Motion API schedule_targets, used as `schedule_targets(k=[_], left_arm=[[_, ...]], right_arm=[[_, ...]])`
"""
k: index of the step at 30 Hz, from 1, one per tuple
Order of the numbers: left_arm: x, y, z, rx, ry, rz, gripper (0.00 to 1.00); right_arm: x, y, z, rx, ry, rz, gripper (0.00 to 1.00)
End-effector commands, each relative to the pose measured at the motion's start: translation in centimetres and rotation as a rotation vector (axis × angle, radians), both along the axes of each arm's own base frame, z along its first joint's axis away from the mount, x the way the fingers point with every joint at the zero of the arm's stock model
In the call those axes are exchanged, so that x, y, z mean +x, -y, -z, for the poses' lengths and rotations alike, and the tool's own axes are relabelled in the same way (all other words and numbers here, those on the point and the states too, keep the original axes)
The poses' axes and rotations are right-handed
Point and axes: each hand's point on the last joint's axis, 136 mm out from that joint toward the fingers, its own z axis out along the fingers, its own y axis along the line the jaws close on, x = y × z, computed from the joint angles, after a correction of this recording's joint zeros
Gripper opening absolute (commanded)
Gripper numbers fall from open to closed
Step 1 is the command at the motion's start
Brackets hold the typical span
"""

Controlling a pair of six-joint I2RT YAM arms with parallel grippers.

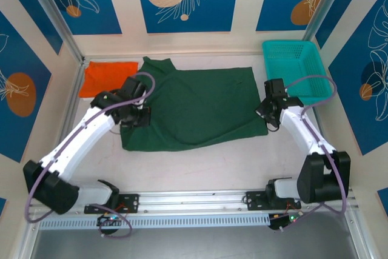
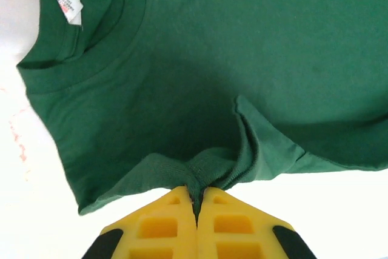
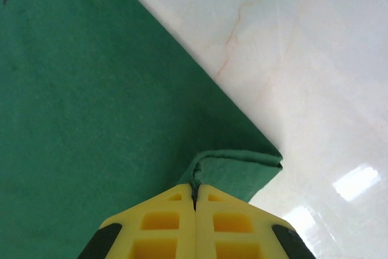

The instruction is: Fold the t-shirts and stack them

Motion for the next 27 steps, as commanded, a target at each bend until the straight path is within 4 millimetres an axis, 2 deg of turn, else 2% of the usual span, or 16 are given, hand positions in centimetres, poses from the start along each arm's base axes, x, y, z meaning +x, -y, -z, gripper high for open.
schedule_targets(k=[1, 4, 8, 12, 15, 17, 19, 20, 22, 23, 25, 26, 27], left_arm=[[2.6, 0.6, 0.9, -0.052, -0.043, 0.044, 0.04], [4.9, -0.6, 2.5, 0.011, -0.083, 0.011, 0.04], [7.6, -1.7, 3.7, 0.049, -0.119, -0.026, 0.06], [9.9, -2.0, 3.8, 0.075, -0.110, -0.055, 0.13], [12.0, -1.8, 3.4, 0.096, -0.099, -0.065, 0.09], [13.2, -1.9, 3.0, 0.119, -0.095, -0.071, 0.00], [14.1, -1.8, 2.7, 0.129, -0.089, -0.069, 0.04], [14.5, -1.9, 2.5, 0.144, -0.083, -0.070, 0.08], [15.5, -2.8, 2.3, 0.199, -0.052, -0.088, 0.10], [16.0, -3.4, 2.1, 0.228, -0.041, -0.100, 0.13], [16.9, -4.1, 1.5, 0.246, -0.028, -0.128, 0.21], [17.2, -4.7, 0.8, 0.263, -0.011, -0.154, 0.27], [17.4, -5.3, 0.2, 0.280, 0.006, -0.177, 0.41]], right_arm=[[1.8, 1.3, -0.7, -0.064, 0.006, 0.015, 0.00], [2.6, 1.4, 0.3, -0.081, -0.042, 0.010, 0.00], [3.1, 1.8, 1.6, -0.102, -0.103, 0.020, 0.00], [2.9, 2.2, 2.5, -0.128, -0.139, 0.032, 0.00], [2.7, 2.8, 2.6, -0.157, -0.157, 0.052, 0.00], [2.6, 3.0, 2.5, -0.164, -0.153, 0.059, 0.00], [2.6, 3.0, 2.5, -0.161, -0.151, 0.057, 0.01], [2.6, 2.9, 2.5, -0.154, -0.154, 0.056, 0.08], [2.8, 2.8, 2.6, -0.147, -0.151, 0.050, 0.28], [2.9, 2.8, 2.5, -0.145, -0.150, 0.050, 0.40], [3.1, 3.1, 2.0, -0.142, -0.142, 0.061, 0.57], [3.1, 3.2, 1.6, -0.131, -0.137, 0.064, 0.59], [3.1, 3.2, 1.0, -0.115, -0.125, 0.065, 0.60]])
